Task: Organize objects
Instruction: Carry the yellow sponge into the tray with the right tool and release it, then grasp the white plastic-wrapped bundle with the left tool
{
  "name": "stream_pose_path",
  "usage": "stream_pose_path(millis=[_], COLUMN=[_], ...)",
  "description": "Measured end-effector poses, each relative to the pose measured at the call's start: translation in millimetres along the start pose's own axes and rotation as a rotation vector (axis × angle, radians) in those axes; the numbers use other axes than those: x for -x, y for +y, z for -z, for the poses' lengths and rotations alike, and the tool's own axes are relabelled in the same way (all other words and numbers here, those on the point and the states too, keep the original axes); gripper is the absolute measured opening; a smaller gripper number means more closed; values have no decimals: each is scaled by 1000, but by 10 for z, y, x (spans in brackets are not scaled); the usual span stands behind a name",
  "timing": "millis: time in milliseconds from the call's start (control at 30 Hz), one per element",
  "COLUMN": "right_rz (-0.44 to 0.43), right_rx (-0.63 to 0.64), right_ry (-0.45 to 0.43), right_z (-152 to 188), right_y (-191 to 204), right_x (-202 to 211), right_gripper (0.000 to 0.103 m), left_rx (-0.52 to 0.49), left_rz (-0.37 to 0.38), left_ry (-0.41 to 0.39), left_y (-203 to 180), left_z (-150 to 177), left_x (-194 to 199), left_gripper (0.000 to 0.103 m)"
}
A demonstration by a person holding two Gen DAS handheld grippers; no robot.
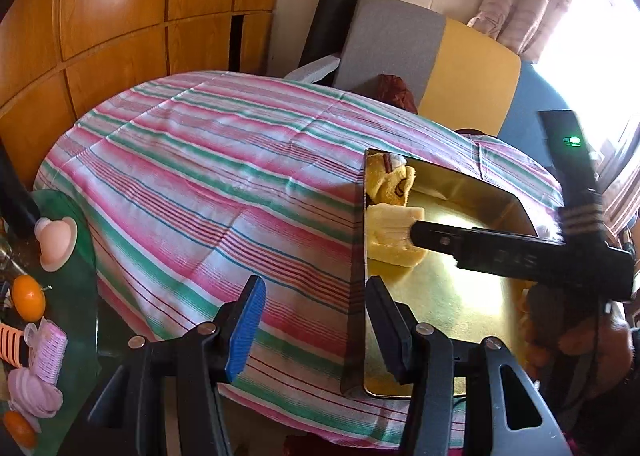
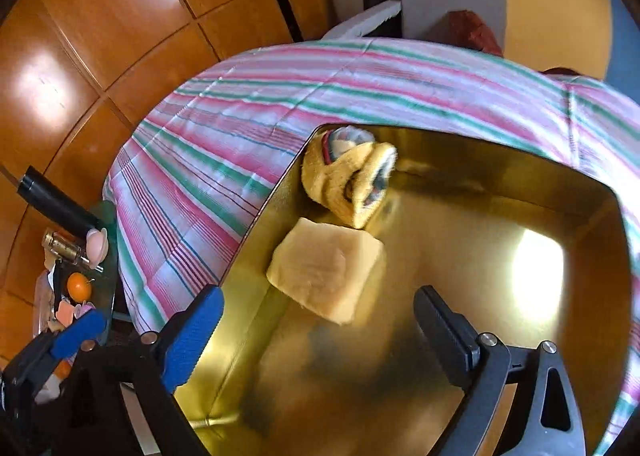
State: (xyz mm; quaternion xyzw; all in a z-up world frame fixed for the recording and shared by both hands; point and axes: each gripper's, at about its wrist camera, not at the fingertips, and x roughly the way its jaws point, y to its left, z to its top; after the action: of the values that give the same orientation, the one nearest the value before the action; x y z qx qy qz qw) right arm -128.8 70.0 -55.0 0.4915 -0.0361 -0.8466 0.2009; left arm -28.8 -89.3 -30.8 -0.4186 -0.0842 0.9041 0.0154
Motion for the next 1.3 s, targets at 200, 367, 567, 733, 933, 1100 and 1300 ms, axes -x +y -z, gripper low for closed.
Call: stream_pose_path(millis=[200, 367, 567, 733, 933, 1100, 1300], right_rz=[35, 80, 161, 246, 378, 490, 568], right_rx=[-9, -37, -94, -162, -263, -345, -507], right_ry=[-89, -154, -211, -248, -281, -326, -386], right_z=[200, 358, 564, 769, 1006, 1208, 1565], right_y=[-155, -410, -871, -1390, -2074, -2667, -3384], right_x=[469, 850, 1310, 1691, 2154, 2515, 2696], right_gripper=[102, 103, 103, 103, 103, 103, 103], left_rx=[-65, -112, -168, -231, -308, -370, -440], left_rz=[13, 25, 46, 79, 106, 127, 164], left_ry=[-16, -19, -7, -4, -5, 10, 34], left_y=[-228, -419, -658, -928, -1278, -1581, -1946], left_z=[19, 43, 87, 109, 115, 128, 136], left_x=[80, 127, 127, 148, 155, 122, 78], left_gripper=[53, 53, 53, 53, 53, 53, 53])
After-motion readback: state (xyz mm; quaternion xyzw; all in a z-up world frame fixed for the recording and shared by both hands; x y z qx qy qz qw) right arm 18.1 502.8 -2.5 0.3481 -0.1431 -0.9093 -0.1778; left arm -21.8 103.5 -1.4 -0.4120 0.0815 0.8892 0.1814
